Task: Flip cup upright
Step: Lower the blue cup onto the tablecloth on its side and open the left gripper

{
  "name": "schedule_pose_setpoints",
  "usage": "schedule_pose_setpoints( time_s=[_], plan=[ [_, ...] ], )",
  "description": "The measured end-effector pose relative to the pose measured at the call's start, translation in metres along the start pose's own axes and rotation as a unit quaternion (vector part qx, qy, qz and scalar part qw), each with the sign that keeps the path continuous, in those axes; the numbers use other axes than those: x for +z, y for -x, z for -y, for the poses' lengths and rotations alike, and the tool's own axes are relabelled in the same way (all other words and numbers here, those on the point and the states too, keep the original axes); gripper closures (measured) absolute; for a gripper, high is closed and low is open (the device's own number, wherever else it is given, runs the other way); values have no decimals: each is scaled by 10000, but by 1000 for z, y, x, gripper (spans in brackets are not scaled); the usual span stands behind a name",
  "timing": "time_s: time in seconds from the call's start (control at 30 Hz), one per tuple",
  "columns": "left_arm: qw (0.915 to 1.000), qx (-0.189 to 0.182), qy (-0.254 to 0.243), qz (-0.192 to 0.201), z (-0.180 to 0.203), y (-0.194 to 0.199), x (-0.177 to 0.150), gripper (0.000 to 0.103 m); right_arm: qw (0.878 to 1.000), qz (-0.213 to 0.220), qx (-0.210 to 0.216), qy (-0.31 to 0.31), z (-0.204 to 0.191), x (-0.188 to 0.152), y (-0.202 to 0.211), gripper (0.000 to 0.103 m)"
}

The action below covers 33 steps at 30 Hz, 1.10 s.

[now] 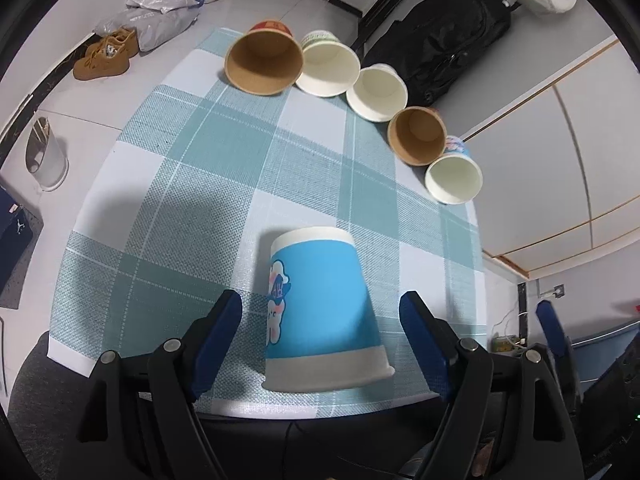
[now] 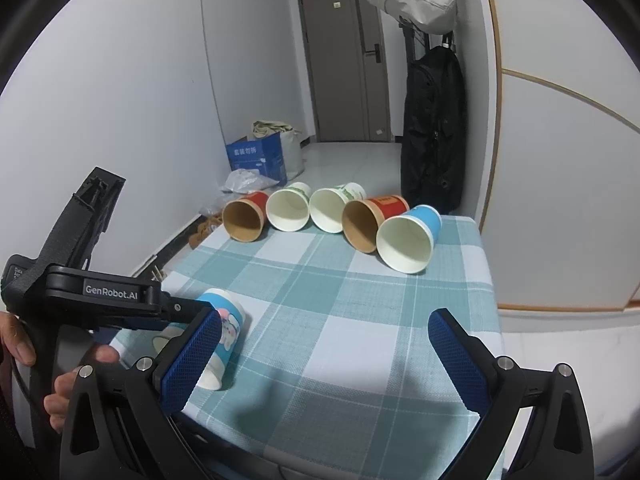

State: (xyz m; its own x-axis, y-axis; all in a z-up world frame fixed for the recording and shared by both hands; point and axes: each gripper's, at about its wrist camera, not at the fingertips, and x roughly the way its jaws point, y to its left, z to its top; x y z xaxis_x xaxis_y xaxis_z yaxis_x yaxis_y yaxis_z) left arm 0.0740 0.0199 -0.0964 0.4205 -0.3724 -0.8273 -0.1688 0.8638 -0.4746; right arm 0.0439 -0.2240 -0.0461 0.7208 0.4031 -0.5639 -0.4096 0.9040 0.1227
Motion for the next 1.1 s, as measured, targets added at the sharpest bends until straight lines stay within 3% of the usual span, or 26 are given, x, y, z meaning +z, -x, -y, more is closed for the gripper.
schedule_pose_setpoints(
  time_s=[0.27,0.33,0.43,0.5,0.8,1.1],
  plan=[
    [9941,-61,-519,953,23,51,5,25,9997,-2,250,-55,-3,1,2,0],
    [9884,37,-731,1332,30,68,3,25,9993,20,351,-90,-4,2,4,0],
    [9725,397,-1048,2042,40,92,-6,25,9989,165,430,-90,-6,3,9,0],
    [9638,615,-1174,2313,44,101,-12,25,9981,226,569,-46,-10,4,12,0],
    [9419,1091,-1519,2790,40,103,-39,25,9972,379,611,223,-23,2,18,0],
    [9443,1153,-1497,2695,34,92,-39,25,9973,271,655,203,-25,-3,18,0]
  ],
)
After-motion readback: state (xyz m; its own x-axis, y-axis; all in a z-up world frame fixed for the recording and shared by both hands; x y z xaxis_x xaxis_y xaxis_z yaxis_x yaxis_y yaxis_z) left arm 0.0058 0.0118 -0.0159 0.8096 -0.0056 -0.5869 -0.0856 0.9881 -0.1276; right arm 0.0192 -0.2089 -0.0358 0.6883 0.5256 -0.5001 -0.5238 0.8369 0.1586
